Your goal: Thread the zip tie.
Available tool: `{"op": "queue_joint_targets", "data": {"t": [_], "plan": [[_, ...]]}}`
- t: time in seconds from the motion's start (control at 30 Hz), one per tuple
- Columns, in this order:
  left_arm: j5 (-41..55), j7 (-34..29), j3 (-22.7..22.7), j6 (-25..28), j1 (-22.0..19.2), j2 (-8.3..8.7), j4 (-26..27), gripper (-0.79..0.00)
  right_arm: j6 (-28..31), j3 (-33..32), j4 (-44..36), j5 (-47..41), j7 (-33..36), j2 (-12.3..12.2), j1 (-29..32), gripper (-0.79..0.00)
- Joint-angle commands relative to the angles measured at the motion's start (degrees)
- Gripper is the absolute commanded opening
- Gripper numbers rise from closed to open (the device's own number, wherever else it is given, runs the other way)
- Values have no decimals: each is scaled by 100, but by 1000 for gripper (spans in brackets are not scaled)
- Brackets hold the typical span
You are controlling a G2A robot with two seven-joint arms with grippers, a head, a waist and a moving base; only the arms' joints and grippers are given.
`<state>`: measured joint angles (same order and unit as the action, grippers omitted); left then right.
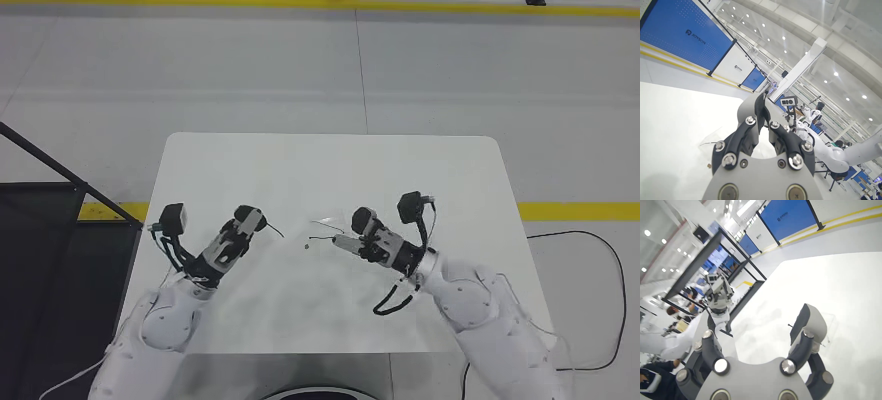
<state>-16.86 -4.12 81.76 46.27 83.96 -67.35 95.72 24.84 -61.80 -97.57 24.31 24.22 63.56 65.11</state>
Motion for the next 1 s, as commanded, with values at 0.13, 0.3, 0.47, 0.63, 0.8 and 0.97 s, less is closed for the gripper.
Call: {"op": "queue_joint_targets", "data": {"t": [0.13, 0.3, 0.47, 0.63, 0.8, 0.97], "plan": [[566, -464, 95, 101, -70, 47, -162, -785, -2202, 766, -988, 2367, 934, 100, -206, 0], [797, -627, 74, 124, -143, 55, -218, -785, -3345, 1749, -1002, 3548, 1918, 358, -889, 0], [787, -619, 20, 114, -180, 45, -236, -785, -3443, 1841, -972, 3593, 1990, 397, -971, 0], [787, -619, 20, 114, -180, 45, -236, -785, -3417, 1850, -965, 3609, 1979, 397, -961, 0], [754, -493, 2, -133, -171, 28, -110, -785, -3534, 2334, -726, 4394, 2671, 553, -1323, 0], [841, -388, 125, -250, -87, 31, -100, -785, -3556, 2868, -219, 4548, 3097, 878, -1941, 0]]}}
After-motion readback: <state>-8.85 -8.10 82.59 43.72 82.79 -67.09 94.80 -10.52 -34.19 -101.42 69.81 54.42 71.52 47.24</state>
